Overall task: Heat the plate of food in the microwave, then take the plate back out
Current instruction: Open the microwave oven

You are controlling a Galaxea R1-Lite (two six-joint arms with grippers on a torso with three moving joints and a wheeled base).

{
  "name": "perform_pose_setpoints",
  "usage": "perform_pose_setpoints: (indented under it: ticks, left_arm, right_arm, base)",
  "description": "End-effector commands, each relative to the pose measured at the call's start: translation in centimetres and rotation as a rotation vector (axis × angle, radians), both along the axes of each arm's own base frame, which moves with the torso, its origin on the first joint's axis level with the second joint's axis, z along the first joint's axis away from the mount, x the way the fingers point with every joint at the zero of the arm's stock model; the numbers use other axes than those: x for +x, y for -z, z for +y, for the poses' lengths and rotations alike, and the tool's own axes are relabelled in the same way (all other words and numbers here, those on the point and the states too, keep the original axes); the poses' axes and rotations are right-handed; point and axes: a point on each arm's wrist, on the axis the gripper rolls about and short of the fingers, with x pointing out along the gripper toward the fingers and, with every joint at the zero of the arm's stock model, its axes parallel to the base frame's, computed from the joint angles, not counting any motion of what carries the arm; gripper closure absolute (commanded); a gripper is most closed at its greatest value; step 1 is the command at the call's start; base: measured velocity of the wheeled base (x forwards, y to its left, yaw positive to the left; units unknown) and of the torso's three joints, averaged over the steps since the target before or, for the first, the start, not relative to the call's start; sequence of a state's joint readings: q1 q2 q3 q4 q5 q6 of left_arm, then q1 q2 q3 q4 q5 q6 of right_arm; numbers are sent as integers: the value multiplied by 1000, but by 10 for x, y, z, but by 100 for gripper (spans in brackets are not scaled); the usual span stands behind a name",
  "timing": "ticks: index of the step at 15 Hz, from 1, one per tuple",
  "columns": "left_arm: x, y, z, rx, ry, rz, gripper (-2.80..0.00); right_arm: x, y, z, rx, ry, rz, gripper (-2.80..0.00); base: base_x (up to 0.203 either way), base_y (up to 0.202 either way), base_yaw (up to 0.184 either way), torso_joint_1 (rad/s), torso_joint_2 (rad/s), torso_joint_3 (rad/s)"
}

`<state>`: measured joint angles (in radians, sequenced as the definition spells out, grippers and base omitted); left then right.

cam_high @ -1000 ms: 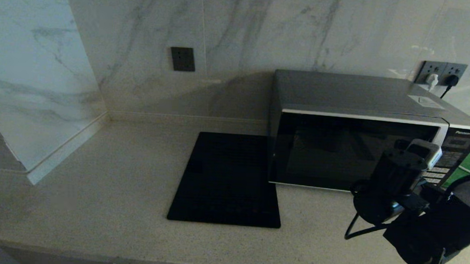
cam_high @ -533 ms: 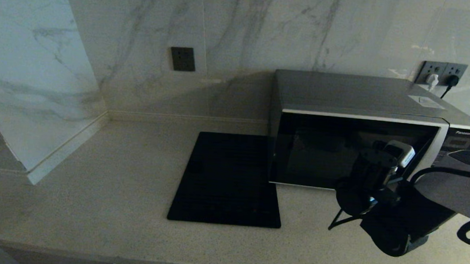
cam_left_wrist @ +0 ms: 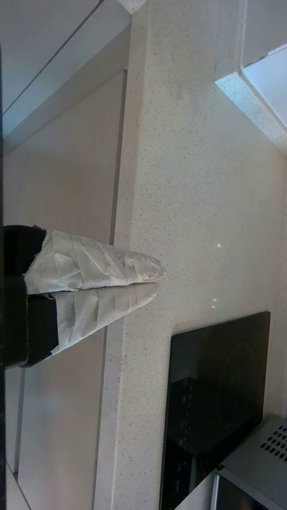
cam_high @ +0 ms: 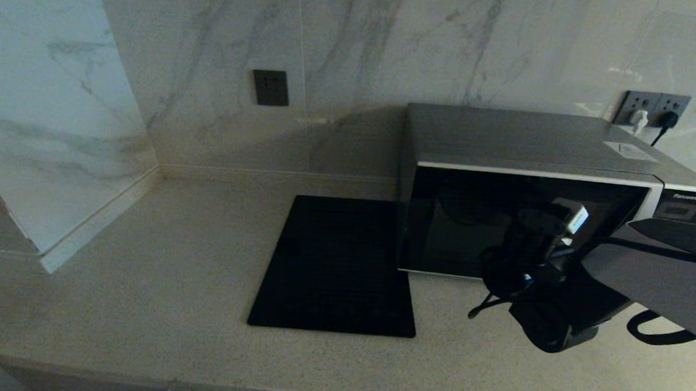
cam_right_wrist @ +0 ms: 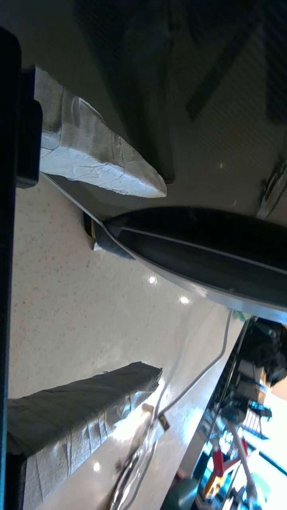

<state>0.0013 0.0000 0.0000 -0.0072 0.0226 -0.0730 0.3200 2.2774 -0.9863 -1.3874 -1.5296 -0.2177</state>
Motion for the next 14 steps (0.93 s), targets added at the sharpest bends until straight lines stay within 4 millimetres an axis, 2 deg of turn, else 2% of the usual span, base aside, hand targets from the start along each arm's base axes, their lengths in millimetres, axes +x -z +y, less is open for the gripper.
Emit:
perform_pose_setpoints:
  ticks: [1, 7, 14]
  left_arm:
    - [0, 0, 0, -1, -1, 0, 0]
    - [0, 0, 0, -1, -1, 0, 0]
    - [0, 0, 0, -1, -1, 0, 0]
  right_arm:
    - [10, -3, -4, 5, 18, -19, -280]
    - [38, -8, -8, 10, 46, -40, -280]
    - [42, -15, -25, 12, 86, -51, -280]
  base:
    - [0, 0, 0, 0, 0, 0]
    - [0, 0, 0, 0, 0, 0]
    - [0, 0, 0, 0, 0, 0]
